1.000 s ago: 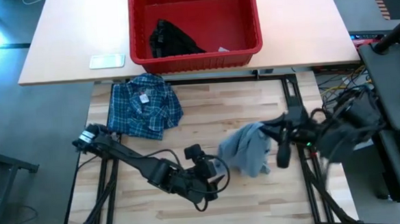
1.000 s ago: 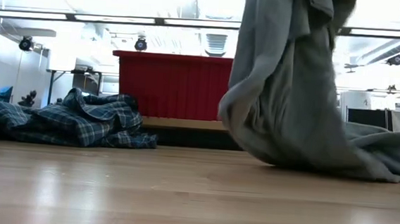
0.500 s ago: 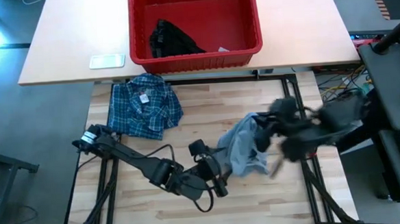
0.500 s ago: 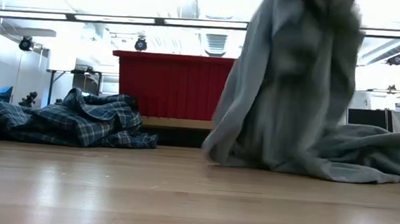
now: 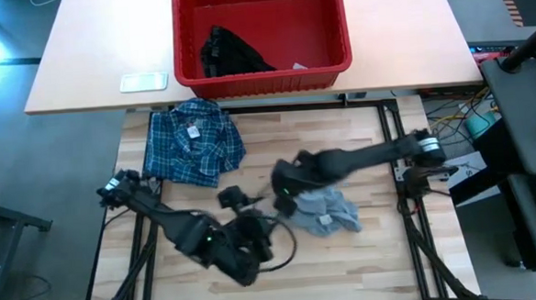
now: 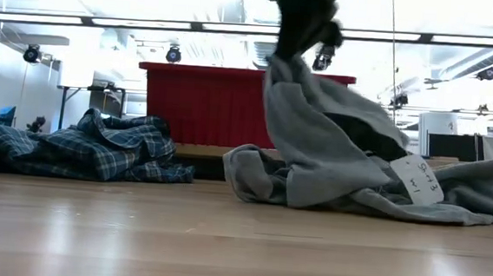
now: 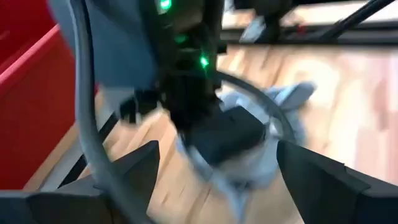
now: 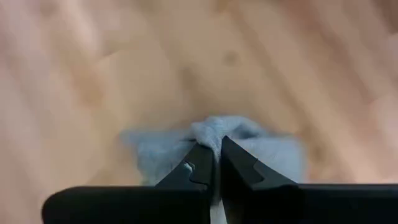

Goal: Fold Laundry from Bin
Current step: Fold the gray shirt

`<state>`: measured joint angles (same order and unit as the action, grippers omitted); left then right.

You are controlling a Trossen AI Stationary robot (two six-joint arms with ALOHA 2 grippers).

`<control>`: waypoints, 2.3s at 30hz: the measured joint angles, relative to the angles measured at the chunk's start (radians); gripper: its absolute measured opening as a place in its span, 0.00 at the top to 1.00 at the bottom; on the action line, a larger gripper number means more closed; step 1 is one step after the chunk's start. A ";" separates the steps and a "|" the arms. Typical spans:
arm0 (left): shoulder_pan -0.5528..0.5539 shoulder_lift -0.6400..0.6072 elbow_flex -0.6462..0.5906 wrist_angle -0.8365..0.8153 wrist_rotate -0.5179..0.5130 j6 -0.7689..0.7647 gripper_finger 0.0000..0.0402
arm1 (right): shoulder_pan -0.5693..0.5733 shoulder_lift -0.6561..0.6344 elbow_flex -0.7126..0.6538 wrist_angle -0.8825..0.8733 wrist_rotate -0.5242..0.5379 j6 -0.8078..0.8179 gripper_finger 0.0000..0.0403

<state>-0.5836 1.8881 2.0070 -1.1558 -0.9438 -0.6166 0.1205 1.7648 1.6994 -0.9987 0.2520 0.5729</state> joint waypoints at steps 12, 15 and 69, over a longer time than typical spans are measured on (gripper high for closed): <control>-0.099 -0.035 -0.037 -0.371 0.116 -0.379 0.24 | -0.133 0.069 0.259 -0.142 -0.065 -0.115 0.57; -0.095 -0.036 -0.090 -0.366 0.127 -0.383 0.24 | -0.030 0.026 0.263 -0.254 -0.037 -0.077 0.48; 0.348 -0.315 -0.875 0.989 0.317 0.433 0.34 | -0.153 -0.243 -0.161 -0.184 -0.013 0.068 0.97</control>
<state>-0.2359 1.5731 1.1315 -0.1665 -0.6268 -0.1838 -0.0325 1.5213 1.5384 -1.1828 0.2394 0.6413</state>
